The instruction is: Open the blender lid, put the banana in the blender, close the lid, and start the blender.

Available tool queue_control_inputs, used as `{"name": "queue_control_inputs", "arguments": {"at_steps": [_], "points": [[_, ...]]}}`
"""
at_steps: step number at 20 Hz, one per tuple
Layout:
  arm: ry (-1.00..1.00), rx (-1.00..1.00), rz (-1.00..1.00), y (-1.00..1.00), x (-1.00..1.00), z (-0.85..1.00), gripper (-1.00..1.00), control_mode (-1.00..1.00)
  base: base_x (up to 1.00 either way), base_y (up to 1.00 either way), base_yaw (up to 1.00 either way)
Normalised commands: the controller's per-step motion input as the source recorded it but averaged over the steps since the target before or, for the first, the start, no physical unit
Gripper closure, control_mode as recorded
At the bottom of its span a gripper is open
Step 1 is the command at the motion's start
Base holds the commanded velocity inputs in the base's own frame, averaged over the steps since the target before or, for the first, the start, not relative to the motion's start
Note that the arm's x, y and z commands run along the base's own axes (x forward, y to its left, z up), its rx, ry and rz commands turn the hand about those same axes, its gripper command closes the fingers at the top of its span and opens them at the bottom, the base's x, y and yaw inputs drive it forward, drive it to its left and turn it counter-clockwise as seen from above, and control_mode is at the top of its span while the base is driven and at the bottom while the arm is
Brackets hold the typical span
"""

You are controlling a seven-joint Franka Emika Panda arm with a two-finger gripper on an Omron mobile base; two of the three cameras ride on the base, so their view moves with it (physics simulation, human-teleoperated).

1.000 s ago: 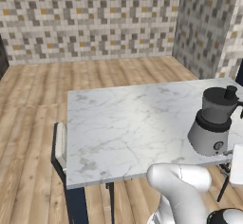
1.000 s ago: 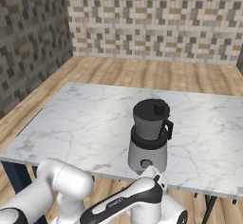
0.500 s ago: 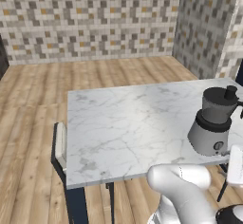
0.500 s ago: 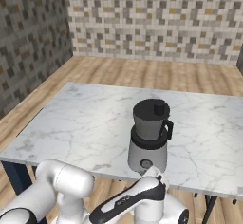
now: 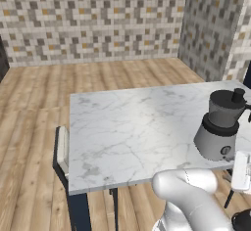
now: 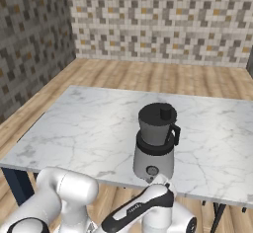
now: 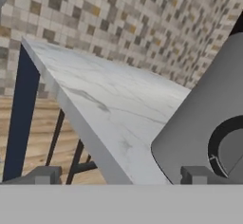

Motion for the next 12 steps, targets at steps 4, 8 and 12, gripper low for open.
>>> {"name": "queue_control_inputs", "arguments": {"at_steps": [4,8,12], "points": [[0.00,0.00,0.00,-0.08,0.20,-0.08,-1.00,-1.00,0.00,0.00,0.00],[0.00,0.00,0.00,-0.14,0.19,-0.12,-1.00,-1.00,0.00,0.00,0.00],[0.00,0.00,0.00,-0.15,0.14,-0.20,-1.00,-1.00,0.00,0.00,0.00]]}}
